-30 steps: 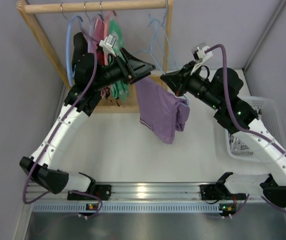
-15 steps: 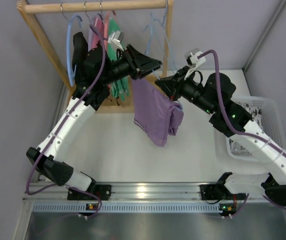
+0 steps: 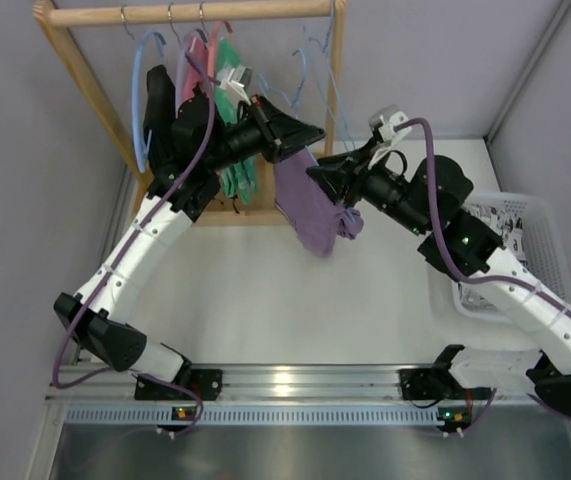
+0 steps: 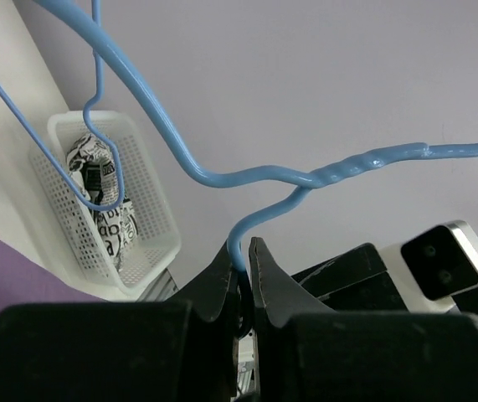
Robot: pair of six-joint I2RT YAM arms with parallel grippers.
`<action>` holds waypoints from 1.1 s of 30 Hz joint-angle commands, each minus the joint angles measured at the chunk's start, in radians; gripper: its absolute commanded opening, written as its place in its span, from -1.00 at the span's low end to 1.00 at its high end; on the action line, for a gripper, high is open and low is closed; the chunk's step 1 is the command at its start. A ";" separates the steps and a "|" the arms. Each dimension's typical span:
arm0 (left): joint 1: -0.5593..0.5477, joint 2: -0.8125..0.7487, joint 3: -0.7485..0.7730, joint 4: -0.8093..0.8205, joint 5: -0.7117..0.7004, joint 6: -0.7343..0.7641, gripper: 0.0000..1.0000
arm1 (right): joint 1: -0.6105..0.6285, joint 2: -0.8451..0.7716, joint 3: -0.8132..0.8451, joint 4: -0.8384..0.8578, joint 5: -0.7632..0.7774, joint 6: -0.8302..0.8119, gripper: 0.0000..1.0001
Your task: Remove the trousers from the hanger
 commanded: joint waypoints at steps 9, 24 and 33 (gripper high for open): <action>0.004 -0.111 0.005 0.160 0.105 0.002 -1.00 | 0.002 -0.319 -0.133 0.008 0.103 -0.265 0.75; 0.016 -0.108 0.142 0.165 0.185 -0.007 -1.00 | -0.015 -0.643 -0.686 0.151 0.008 -0.496 0.99; 0.014 -0.094 0.160 0.165 0.179 -0.012 -1.00 | -0.009 -0.522 -0.825 0.385 0.028 -0.528 0.99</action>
